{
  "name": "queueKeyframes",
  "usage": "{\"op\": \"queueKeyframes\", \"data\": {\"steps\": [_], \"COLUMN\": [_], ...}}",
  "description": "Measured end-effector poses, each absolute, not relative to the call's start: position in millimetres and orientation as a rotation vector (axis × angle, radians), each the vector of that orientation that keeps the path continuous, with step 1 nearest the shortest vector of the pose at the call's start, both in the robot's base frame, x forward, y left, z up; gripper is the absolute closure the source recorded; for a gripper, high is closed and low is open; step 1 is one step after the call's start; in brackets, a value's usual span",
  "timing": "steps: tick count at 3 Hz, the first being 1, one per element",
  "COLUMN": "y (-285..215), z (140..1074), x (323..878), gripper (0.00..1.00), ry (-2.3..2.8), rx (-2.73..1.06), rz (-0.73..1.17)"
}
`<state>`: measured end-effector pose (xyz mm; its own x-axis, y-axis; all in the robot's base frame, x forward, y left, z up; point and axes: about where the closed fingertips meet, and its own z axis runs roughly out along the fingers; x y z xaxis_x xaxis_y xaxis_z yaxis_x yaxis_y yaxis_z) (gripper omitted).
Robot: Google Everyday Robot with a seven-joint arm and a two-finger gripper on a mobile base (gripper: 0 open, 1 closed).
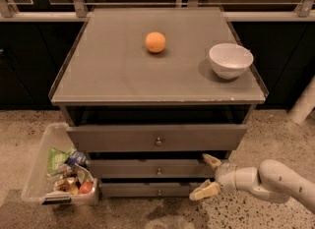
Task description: Open middle drawer
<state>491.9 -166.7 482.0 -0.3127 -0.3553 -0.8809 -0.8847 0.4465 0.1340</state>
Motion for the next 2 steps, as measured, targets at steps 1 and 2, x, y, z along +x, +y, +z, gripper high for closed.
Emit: {"op": "queueKeyframes", "data": {"steps": [1, 2], "y": [-166.8, -166.8], "z": [467.4, 467.4], "x": [528.8, 528.8], "gripper": [0.00, 0.00], "ry": [1.856, 1.857], "rx": [-1.049, -1.049], "rz": [0.760, 0.760]}}
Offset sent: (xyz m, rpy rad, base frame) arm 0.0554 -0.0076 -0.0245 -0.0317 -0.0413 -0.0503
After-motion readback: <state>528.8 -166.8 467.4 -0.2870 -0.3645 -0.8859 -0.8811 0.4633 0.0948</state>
